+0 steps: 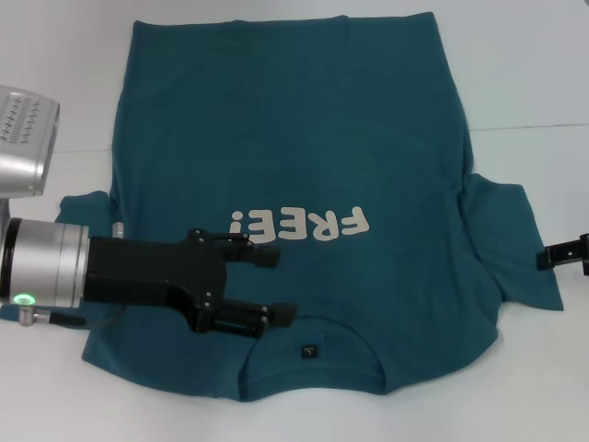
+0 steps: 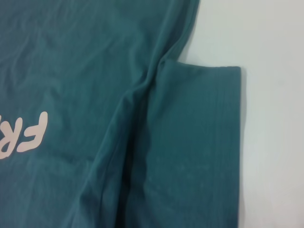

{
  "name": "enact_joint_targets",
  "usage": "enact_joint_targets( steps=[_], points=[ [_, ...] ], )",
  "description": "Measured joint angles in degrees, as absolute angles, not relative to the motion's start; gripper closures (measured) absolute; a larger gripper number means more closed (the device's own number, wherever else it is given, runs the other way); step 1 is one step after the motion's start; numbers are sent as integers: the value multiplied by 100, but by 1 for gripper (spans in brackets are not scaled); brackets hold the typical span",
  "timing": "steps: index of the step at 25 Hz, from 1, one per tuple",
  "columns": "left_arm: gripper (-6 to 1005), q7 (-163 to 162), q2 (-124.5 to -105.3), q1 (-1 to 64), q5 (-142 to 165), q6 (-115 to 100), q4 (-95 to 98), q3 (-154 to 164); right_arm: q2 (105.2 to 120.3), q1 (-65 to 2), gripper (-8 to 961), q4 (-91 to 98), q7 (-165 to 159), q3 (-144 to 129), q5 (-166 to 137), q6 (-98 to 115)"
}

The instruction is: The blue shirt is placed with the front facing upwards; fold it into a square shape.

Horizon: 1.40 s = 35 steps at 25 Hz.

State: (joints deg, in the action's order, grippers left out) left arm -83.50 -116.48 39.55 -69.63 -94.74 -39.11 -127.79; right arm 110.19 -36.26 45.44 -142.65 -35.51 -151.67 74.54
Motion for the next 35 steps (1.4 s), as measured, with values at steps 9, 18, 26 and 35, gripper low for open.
enact_joint_targets(
  steps=[9, 18, 26, 35],
  points=[
    [171, -8325, -11654, 3955, -6960, -9474, -3911, -12779, 11053, -3689, 64, 4489, -14264, -3615, -15181, 7373],
    [172, -8323, -11654, 3962, -6960, -9474, -3911, -12779, 11074, -3713, 70, 4335, -14260, -3707, -15187, 7150],
    [172, -8323, -11656, 3972, -6961, -9466, -3911, -12779, 11088, -3746, 110, 4183, -14227, -3709, -15188, 7017],
    [172, -8319, -11706, 3984, -6891, -9465, -3911, -12770, 11114, -3754, 129, 4078, -14197, -3709, -15187, 6901]
  ],
)
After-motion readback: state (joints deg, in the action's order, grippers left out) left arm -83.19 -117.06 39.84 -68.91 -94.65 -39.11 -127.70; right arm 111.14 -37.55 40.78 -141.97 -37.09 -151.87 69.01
